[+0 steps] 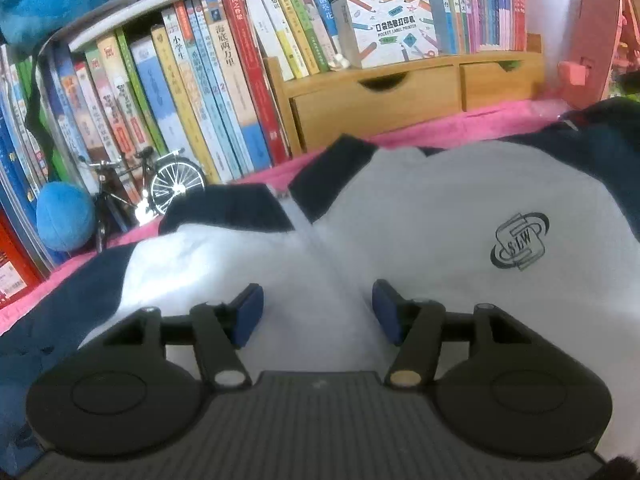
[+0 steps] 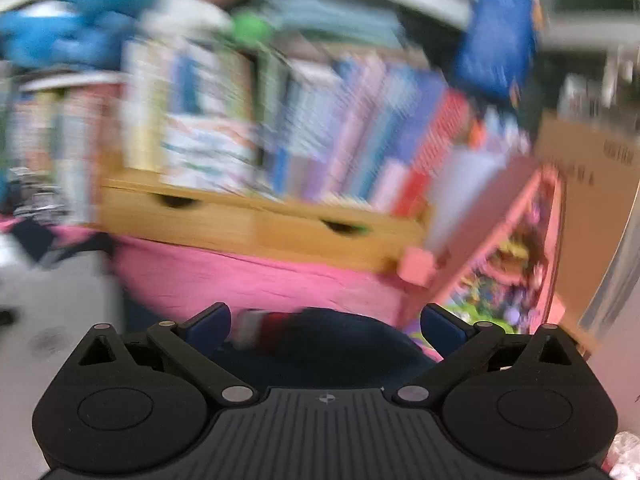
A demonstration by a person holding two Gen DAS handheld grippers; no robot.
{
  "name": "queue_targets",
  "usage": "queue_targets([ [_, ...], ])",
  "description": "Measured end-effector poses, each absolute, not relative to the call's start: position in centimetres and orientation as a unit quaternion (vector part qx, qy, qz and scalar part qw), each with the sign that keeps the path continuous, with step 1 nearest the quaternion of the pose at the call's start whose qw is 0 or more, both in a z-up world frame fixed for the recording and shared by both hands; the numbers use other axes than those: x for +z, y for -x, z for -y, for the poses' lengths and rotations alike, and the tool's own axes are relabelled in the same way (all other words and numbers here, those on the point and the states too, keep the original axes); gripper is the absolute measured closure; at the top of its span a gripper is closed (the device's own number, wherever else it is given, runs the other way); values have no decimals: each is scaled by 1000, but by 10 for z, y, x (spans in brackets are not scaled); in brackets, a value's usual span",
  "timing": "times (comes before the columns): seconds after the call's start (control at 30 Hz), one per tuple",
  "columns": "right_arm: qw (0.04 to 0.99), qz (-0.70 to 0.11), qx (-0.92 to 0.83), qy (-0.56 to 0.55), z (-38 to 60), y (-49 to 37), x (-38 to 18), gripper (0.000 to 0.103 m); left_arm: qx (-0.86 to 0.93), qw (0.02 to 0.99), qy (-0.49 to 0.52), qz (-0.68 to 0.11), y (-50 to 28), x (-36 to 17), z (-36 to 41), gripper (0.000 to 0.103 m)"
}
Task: Fold clothes
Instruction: 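Grasp the other navy sleeve's striped cuff with the right gripper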
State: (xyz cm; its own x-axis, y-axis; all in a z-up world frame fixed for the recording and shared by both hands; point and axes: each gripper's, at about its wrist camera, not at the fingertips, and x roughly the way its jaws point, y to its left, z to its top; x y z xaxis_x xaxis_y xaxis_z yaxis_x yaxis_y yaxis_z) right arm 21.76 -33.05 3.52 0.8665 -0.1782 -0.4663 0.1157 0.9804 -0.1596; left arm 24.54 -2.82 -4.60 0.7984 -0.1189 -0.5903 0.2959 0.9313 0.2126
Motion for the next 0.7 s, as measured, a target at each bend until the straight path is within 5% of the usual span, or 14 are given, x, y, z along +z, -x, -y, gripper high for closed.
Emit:
queue_targets([
  [0.2,930,-355,-63,66,348,-281,-15,1,-115,936,-107,-315,-254,-47,14,34],
  [0.27,926,-366,-61,66,344,-279,-28,8,-118,935,-92,-320,-257,-48,10,33],
  [0.3,928,-365,-55,49,347,-275,-27,15,-118,935,-91,-321,-257,-48,10,33],
  [0.37,930,-362,-54,25,355,-266,-19,71,-118,935,-90,-321,-257,-48,10,33],
  [0.43,936,-340,-84,28,364,-255,-3,90,-116,936,-94,-319,-256,-48,12,33],
  [0.53,947,-289,-136,31,386,-234,25,93,-118,935,-89,-321,-256,-48,11,32],
  [0.7,952,-53,-302,-7,452,-148,77,93,-120,935,-80,-324,-257,-48,8,31],
])
